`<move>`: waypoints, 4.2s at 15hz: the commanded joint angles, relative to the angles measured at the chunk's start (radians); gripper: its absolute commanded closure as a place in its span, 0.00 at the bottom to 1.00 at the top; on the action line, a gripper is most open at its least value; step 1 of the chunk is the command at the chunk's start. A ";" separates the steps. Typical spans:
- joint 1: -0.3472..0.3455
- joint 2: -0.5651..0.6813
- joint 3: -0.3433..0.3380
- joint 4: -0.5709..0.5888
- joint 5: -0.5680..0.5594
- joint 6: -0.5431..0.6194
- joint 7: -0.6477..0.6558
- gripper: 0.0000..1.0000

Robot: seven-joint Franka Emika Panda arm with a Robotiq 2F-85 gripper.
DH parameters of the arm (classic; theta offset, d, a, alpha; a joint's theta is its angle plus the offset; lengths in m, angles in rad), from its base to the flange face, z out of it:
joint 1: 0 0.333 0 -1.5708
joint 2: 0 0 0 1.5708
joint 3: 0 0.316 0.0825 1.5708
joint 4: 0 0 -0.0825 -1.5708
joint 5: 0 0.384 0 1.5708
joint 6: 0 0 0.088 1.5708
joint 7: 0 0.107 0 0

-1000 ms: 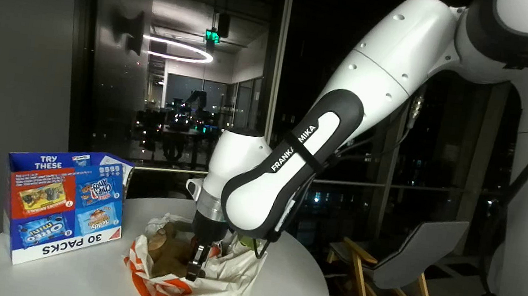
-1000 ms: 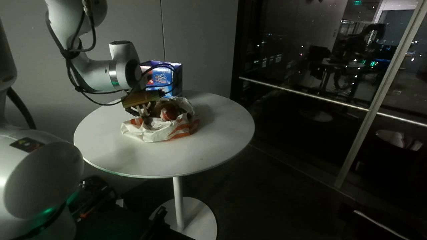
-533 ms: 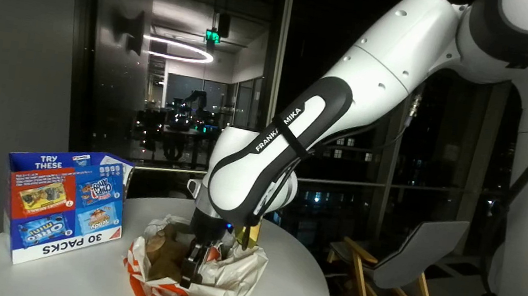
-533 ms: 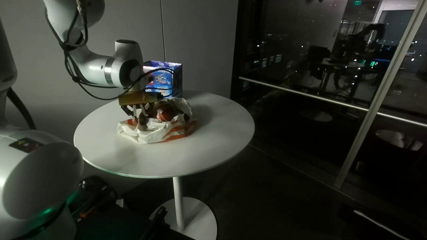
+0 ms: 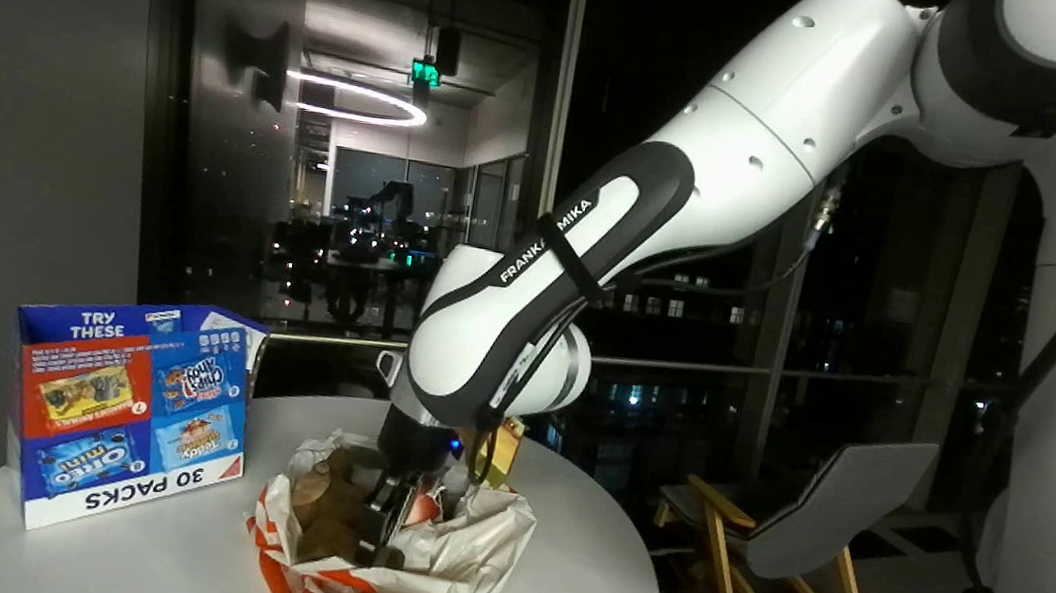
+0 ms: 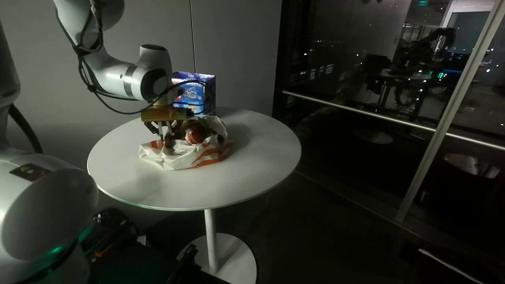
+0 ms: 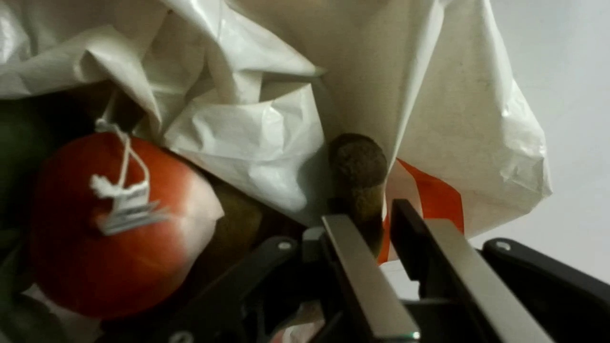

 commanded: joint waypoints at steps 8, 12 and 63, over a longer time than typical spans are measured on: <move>-0.011 -0.033 0.010 -0.004 0.019 0.024 -0.008 0.92; 0.005 -0.062 -0.033 -0.032 -0.230 0.093 0.104 0.92; -0.049 0.050 -0.006 -0.086 -0.795 0.254 0.641 0.41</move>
